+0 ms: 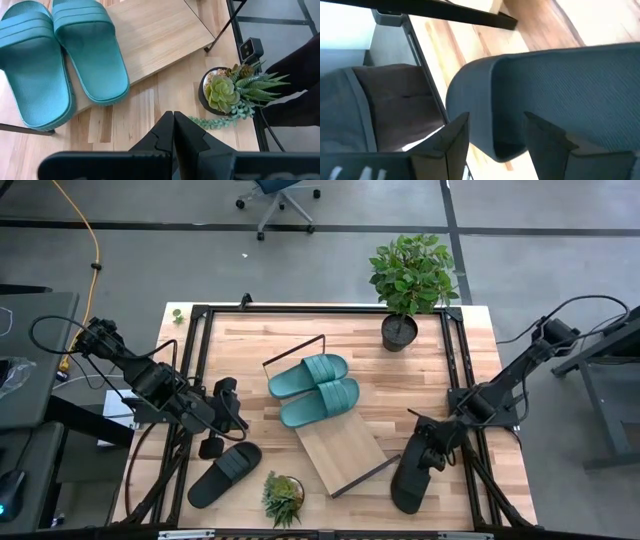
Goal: Pick and place slides into the shelf
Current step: Put the right black slide on the shelf
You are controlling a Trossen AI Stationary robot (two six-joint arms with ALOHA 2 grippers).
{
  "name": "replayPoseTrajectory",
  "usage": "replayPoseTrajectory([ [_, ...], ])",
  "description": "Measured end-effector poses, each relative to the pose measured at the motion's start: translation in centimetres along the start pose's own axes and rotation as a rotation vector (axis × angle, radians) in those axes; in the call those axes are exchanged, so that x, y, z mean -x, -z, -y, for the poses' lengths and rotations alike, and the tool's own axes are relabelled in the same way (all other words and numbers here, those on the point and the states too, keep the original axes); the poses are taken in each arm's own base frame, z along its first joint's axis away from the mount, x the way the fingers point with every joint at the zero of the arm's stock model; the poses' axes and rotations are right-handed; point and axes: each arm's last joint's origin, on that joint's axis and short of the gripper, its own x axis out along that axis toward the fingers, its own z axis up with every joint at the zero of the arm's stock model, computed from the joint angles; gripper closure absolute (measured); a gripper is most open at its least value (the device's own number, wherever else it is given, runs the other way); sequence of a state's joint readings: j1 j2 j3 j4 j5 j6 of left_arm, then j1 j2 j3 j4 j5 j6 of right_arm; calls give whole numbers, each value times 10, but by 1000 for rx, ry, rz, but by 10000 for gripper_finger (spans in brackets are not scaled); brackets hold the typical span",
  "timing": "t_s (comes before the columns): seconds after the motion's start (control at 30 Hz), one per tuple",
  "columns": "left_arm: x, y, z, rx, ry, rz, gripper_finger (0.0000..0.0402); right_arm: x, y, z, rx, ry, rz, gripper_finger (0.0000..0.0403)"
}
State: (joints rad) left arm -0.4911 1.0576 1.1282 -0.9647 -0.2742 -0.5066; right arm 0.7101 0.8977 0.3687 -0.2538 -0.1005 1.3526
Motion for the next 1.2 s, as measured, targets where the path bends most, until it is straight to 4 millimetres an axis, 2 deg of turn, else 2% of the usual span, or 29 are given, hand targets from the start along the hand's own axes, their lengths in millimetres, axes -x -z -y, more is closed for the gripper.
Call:
replayPoseTrajectory([
  [0.5,0,0,0,17,-4,7,401,-32,-2,-2,45,19,-48,231],
  [0.83,0,0,0,21,1,5,401,-51,-4,-5,53,-26,-67,233],
  [0.97,0,0,0,21,1,4,401,-52,-3,-5,58,-28,-68,257],
  [1.2,0,0,0,20,1,-1,401,-52,2,-7,75,-32,-75,329],
])
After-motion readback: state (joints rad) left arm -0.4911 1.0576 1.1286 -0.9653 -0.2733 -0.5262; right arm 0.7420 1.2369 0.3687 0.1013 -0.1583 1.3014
